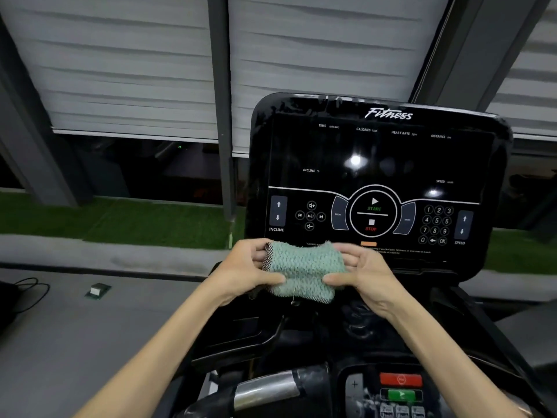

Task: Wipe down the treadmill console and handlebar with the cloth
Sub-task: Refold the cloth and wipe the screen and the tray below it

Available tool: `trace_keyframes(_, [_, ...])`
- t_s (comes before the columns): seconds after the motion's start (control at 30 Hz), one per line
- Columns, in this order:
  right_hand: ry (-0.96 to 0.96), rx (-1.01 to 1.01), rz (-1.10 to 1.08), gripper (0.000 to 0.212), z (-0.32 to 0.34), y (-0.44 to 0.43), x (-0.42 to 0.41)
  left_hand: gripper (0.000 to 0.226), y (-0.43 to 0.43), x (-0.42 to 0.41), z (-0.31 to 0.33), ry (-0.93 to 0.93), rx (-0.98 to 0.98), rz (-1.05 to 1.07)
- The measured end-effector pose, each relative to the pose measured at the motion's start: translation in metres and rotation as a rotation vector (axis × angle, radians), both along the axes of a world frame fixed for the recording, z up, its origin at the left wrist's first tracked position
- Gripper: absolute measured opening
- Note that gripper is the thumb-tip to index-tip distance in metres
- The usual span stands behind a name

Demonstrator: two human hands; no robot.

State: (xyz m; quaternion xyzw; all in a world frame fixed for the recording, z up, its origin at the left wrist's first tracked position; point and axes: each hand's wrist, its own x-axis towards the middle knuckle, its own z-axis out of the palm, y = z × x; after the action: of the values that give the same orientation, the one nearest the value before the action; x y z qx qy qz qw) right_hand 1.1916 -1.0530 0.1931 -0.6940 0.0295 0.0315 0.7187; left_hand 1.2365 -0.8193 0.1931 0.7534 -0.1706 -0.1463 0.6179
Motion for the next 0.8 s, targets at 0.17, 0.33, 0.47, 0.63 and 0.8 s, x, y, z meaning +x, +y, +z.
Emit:
trace_keyframes(0.17, [-0.291, 0.035, -0.117, 0.052, -0.006, 0.005, -0.009, 0.059, 0.009, -0.002, -0.005, -0.165, -0.151, 0.09])
trace_keyframes(0.33, [-0.157, -0.095, -0.059, 0.052, -0.03, 0.009, -0.009, 0.026, 0.007, 0.004, -0.026, -0.09, -0.171, 0.085])
trace_keyframes(0.47, [-0.029, -0.105, 0.0, 0.033, -0.036, 0.017, -0.014, 0.02, 0.003, 0.005, -0.043, -0.035, -0.159, 0.113])
trace_keyframes(0.63, [-0.026, -0.167, -0.16, 0.045, -0.044, 0.027, -0.013, 0.016, -0.008, -0.005, -0.055, 0.119, -0.13, 0.126])
trace_keyframes(0.8, [-0.029, -0.53, -0.286, 0.044, -0.056, 0.049, -0.008, 0.033, -0.036, -0.02, -0.059, -0.1, -0.012, 0.327])
